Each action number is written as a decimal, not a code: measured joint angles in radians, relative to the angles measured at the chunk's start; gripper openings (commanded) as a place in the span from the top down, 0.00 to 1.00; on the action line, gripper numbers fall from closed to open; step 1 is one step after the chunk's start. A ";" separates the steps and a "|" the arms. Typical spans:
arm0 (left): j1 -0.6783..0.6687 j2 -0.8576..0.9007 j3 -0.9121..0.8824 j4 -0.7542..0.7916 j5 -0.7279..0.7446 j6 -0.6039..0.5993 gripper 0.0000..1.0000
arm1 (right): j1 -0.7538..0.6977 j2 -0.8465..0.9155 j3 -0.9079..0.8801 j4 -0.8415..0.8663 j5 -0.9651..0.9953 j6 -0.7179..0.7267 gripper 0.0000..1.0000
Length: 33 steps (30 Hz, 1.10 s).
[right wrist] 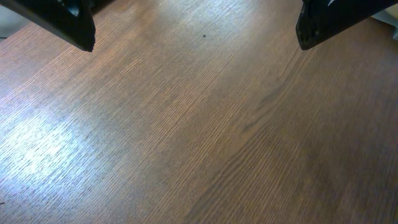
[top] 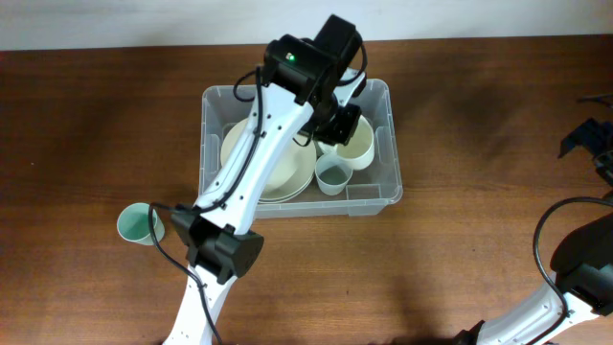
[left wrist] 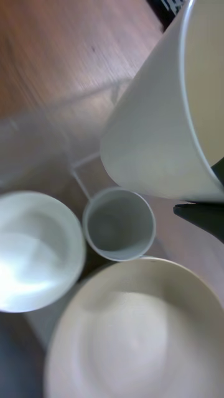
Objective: Pack container
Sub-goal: 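Lift the cream cup and carry it over the bin, then lower the cream cup into the grey cup and release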
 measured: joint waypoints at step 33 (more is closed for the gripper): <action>0.034 0.000 -0.176 0.084 -0.109 -0.028 0.21 | 0.000 0.000 0.000 0.000 0.000 0.000 0.01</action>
